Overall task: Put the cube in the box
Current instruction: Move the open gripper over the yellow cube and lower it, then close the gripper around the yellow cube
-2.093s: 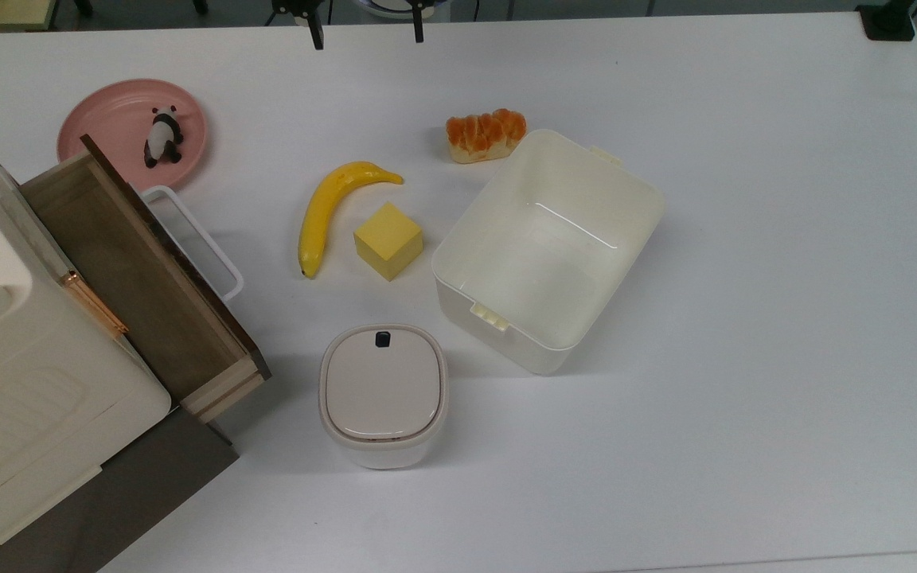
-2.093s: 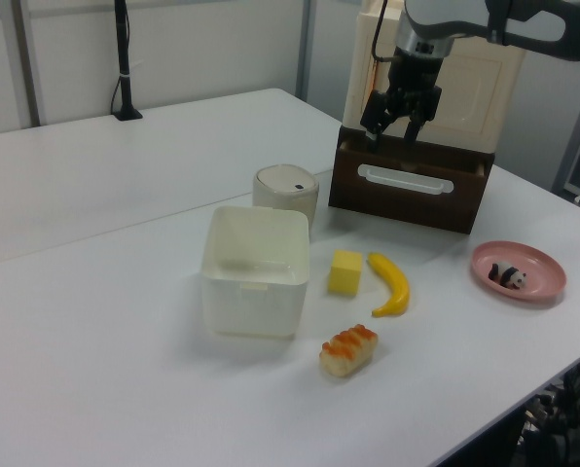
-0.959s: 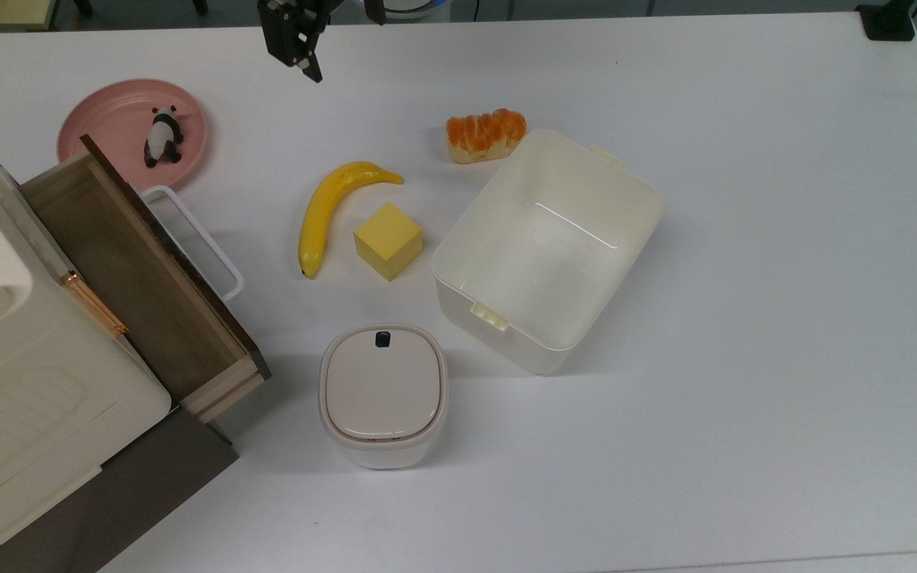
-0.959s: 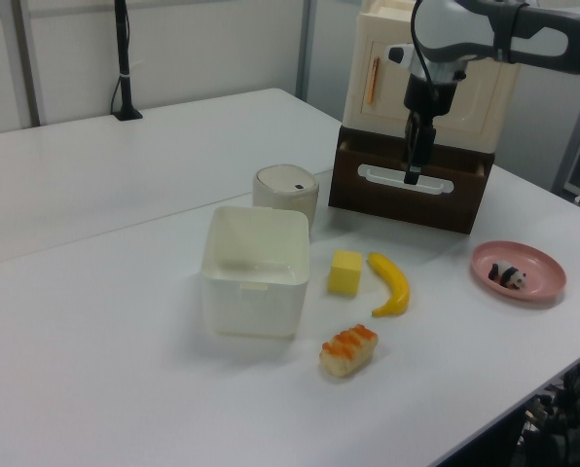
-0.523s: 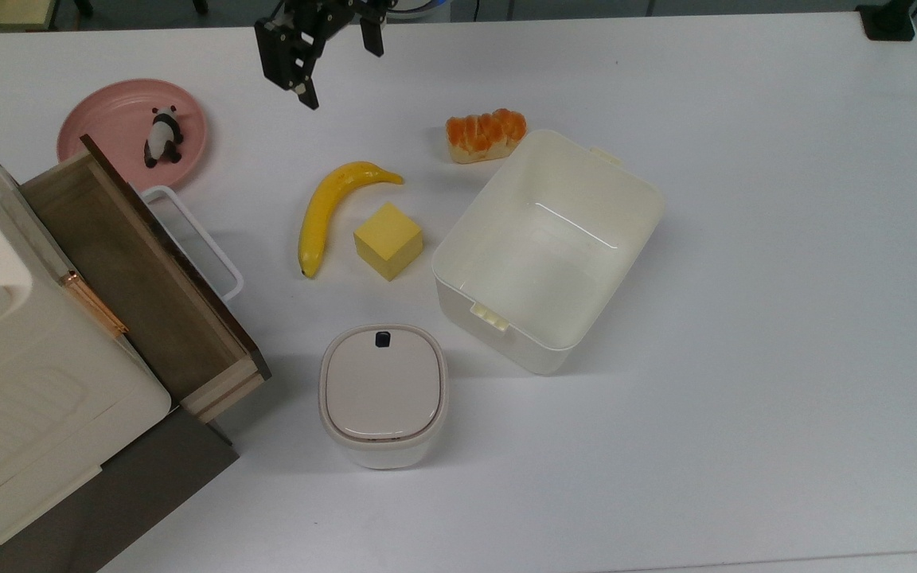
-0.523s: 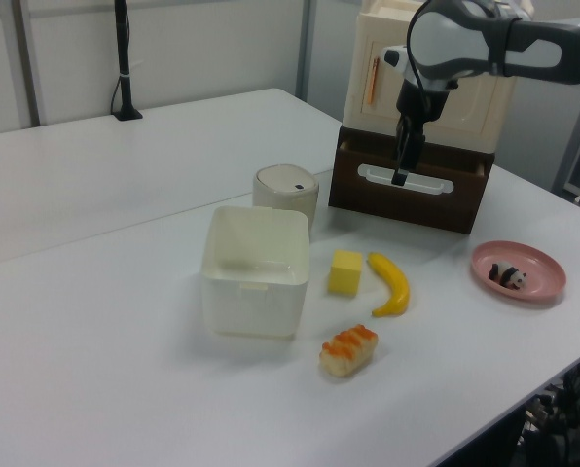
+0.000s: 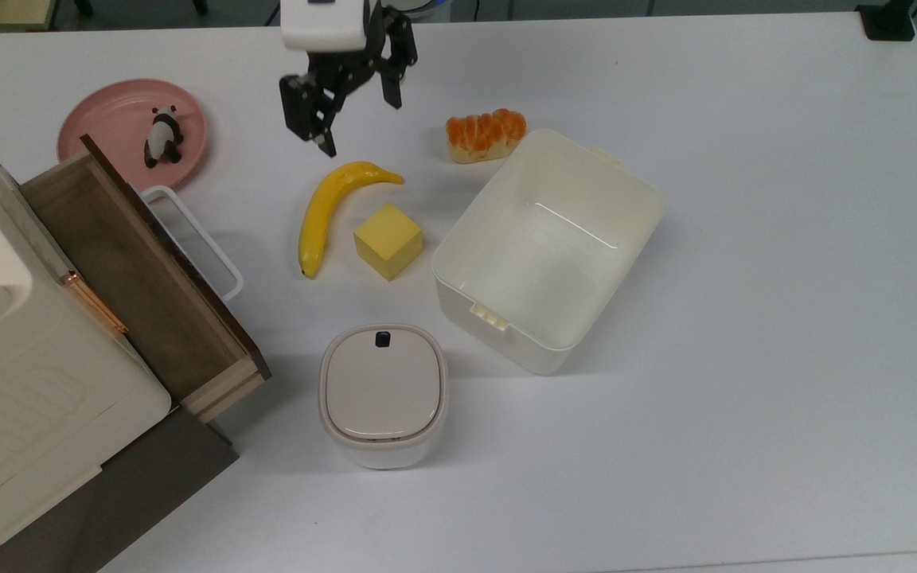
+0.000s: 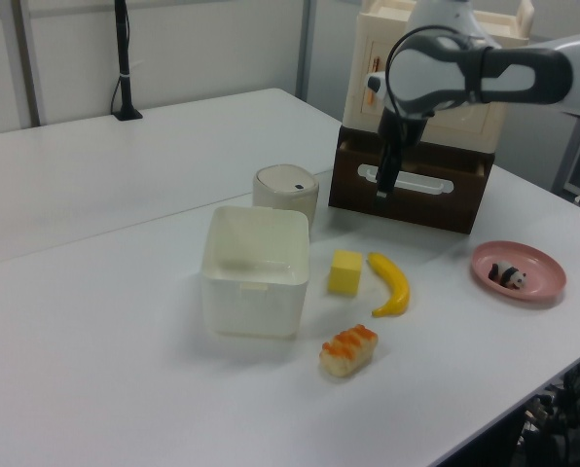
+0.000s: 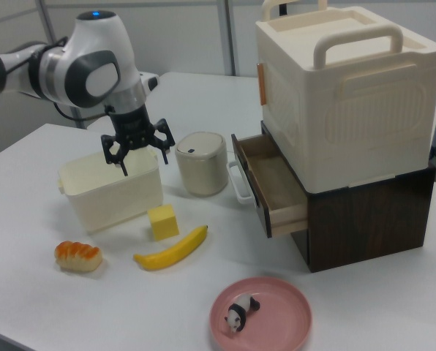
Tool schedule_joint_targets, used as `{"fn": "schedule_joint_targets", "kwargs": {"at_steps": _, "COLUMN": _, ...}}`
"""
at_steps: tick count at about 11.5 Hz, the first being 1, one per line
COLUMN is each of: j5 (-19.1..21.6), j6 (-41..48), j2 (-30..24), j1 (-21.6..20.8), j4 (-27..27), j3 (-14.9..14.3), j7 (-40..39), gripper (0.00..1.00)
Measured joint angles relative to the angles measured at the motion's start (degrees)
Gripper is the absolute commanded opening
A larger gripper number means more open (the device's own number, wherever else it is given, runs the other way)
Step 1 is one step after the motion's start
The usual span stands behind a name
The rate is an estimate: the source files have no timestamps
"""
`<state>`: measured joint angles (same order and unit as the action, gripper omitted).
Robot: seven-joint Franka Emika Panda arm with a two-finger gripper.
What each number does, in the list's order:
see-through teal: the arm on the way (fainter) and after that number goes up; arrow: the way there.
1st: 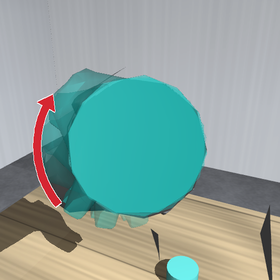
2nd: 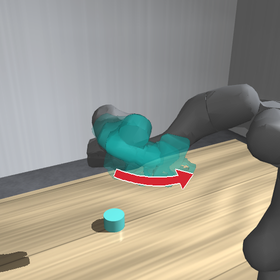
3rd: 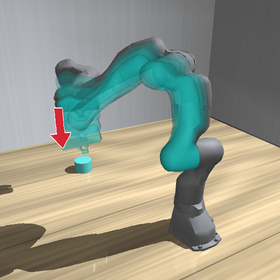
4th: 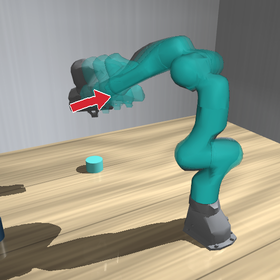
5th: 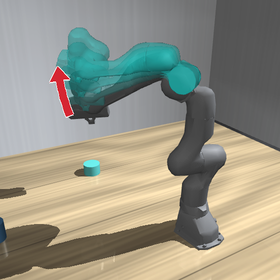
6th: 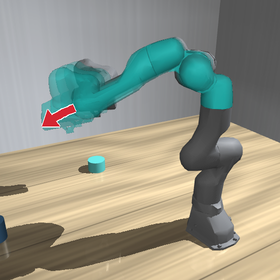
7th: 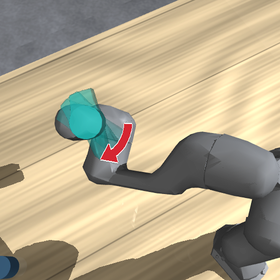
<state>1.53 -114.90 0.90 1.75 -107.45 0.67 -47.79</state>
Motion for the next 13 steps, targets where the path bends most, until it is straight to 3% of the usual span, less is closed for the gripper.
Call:
{"fn": "schedule_joint_targets", "kwargs": {"at_steps": 4, "j5": -4.0, "j6": -2.7, "j2": 4.8, "j1": -0.5, "j4": 0.0, "j3": 0.0, "j7": 0.1, "gripper": 1.00}}
{"fn": "schedule_joint_targets", "kwargs": {"at_steps": 13, "j5": -7.7, "j6": -6.9, "j2": 13.2, "j1": -3.8, "j4": 0.1, "j3": 0.1, "j7": 3.1, "gripper": 1.00}}
